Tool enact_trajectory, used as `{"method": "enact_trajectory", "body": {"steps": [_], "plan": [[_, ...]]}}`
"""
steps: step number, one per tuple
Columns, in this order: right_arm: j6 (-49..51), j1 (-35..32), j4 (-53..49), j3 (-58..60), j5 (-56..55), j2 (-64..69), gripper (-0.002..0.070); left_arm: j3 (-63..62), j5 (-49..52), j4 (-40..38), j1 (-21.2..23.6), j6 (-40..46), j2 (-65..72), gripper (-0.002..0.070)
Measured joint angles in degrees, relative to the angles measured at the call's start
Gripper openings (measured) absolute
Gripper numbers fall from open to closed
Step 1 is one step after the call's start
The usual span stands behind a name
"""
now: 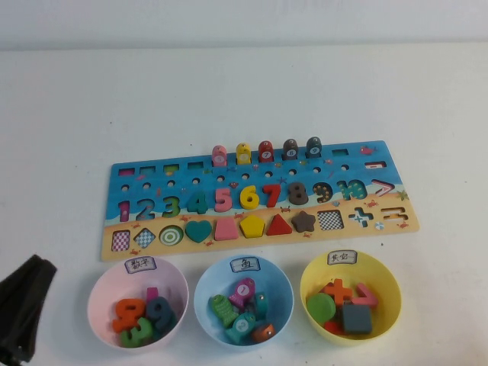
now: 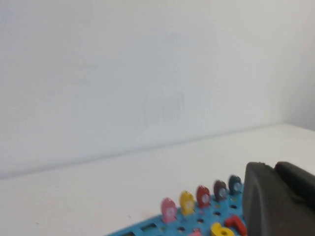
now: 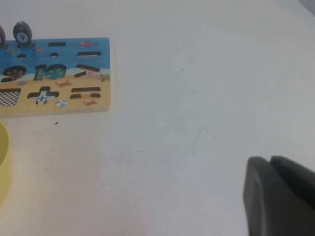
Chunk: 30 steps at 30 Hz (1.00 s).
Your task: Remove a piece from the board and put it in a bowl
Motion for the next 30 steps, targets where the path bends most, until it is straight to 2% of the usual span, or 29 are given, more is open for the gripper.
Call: {"method": "enact_trajectory", "body": {"steps": [3, 8, 10, 13, 22, 30], "plan": [[0.00, 0.00, 0.00, 0.00, 0.00, 0.00, -0.0018, 0.00, 3.40, 0.00, 4.73, 0.90, -5.38, -0.0002], [0.00, 0.00, 0.09, 0.00, 0.00, 0.00, -0.0018, 0.08, 11.90, 2.15, 15.53, 1.10, -11.94, -0.0002], [0.00, 0.00, 0.09, 0.00, 0.00, 0.00, -0.0018, 0.08, 17.35, 2.87, 19.85, 1.10, -15.31, -0.0002], [0.00, 0.00, 0.09, 0.00, 0.00, 0.00, -0.0018, 0.08, 26.88, 4.50, 23.94, 0.44, -21.23, -0.0002], [0.00, 0.00, 0.09, 0.00, 0.10, 0.00, -0.0018, 0.13, 40.55, 6.94, 30.53, -1.49, -23.50, -0.0002], [0.00, 0.00, 0.09, 0.00, 0.10, 0.00, -0.0018, 0.13, 50.70, 7.75, 31.36, -1.64, -23.50, -0.0002]]}}
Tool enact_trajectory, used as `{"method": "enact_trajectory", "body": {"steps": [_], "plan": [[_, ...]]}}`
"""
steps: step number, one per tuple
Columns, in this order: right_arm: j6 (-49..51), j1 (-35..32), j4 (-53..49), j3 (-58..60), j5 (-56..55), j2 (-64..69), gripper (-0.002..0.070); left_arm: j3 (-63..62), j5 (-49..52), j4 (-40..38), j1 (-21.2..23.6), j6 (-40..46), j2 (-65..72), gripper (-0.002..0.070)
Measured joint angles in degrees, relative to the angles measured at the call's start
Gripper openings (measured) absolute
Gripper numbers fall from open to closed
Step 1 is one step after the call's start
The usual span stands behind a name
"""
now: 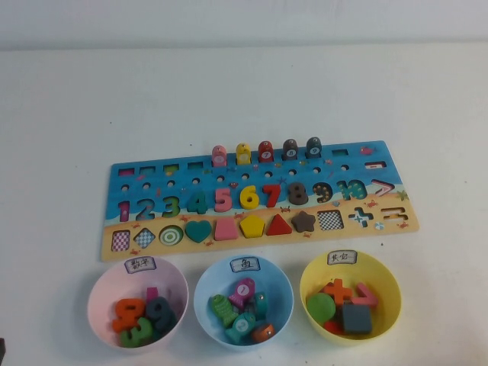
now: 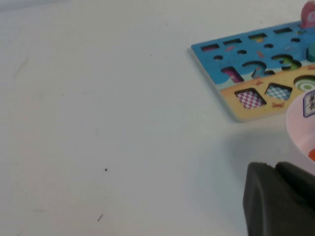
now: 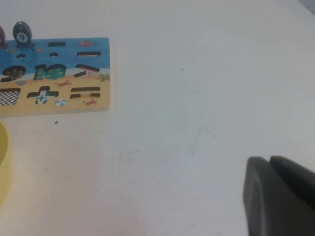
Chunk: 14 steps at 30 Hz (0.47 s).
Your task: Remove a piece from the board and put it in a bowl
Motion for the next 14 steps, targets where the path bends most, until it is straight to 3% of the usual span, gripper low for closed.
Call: {"method": "enact_trajectory", "body": {"steps": [14], "plan": [[0.00, 0.00, 0.04, 0.00, 0.00, 0.00, -0.0018, 0.00, 0.88, 0.51, 0.00, 0.00, 0.00, -0.0003]]}}
